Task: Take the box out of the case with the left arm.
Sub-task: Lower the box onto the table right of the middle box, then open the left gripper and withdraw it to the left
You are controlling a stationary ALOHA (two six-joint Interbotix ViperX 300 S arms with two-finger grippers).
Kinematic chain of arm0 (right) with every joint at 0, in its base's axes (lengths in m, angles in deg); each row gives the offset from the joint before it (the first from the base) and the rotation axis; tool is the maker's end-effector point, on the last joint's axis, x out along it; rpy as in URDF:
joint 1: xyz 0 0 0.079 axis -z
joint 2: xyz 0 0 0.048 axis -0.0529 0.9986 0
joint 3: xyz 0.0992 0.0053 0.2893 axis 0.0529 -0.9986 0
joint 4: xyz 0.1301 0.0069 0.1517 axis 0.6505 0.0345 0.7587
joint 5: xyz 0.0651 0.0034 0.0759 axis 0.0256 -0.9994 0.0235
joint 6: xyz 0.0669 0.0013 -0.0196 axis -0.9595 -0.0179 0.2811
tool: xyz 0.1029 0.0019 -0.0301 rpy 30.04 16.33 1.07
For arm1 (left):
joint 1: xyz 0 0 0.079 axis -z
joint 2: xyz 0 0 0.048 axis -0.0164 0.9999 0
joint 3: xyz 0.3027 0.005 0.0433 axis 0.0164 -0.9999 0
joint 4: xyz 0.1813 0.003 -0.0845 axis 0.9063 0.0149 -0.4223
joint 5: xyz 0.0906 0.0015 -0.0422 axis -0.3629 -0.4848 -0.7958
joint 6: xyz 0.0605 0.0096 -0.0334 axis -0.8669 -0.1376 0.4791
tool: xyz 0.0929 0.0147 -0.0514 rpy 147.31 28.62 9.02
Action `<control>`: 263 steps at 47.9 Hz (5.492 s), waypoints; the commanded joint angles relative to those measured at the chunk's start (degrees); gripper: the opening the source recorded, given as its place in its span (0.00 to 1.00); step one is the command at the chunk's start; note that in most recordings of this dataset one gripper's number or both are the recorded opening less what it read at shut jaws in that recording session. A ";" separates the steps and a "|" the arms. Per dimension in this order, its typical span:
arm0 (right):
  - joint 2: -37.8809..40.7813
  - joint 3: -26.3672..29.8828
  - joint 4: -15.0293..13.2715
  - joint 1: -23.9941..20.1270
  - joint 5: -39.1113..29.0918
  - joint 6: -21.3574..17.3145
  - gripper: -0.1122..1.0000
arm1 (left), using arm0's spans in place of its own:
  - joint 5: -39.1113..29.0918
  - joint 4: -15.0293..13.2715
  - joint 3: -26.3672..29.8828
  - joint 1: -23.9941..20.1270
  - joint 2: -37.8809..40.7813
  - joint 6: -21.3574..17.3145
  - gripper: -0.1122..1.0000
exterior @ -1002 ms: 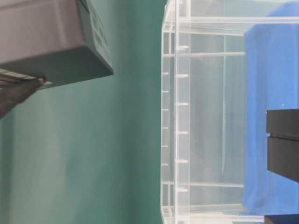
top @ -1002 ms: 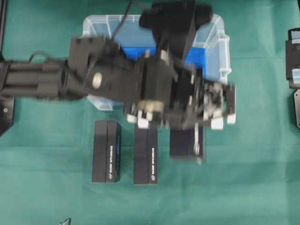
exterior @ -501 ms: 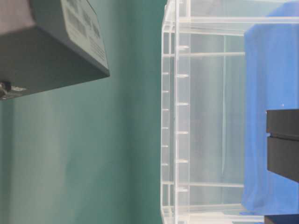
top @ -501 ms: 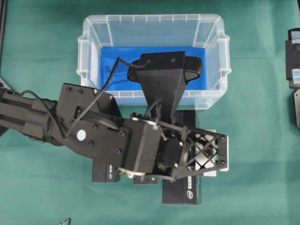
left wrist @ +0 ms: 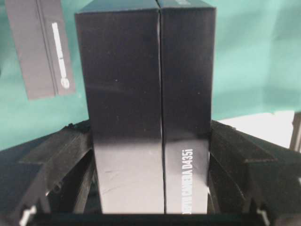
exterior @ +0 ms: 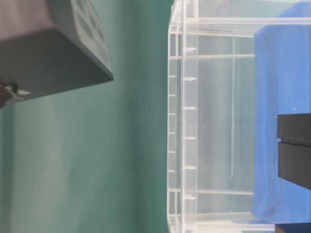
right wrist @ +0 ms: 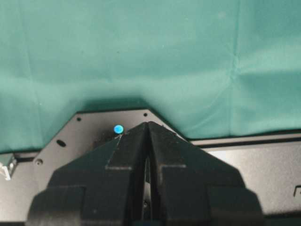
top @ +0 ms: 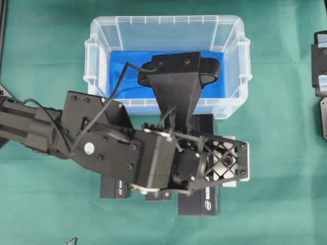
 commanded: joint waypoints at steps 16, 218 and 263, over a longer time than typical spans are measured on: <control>0.00 0.62 0.18 0.09 0.00 -0.09 0.12 | 9.40 1.93 -12.30 -0.35 -2.90 1.05 0.66; -0.18 -0.09 0.00 0.09 0.70 0.00 0.12 | 19.69 1.32 -39.64 1.76 -14.94 3.96 0.90; -0.18 -0.09 0.00 0.09 -2.90 0.00 0.12 | 19.95 1.41 -79.37 12.92 -51.50 12.30 0.90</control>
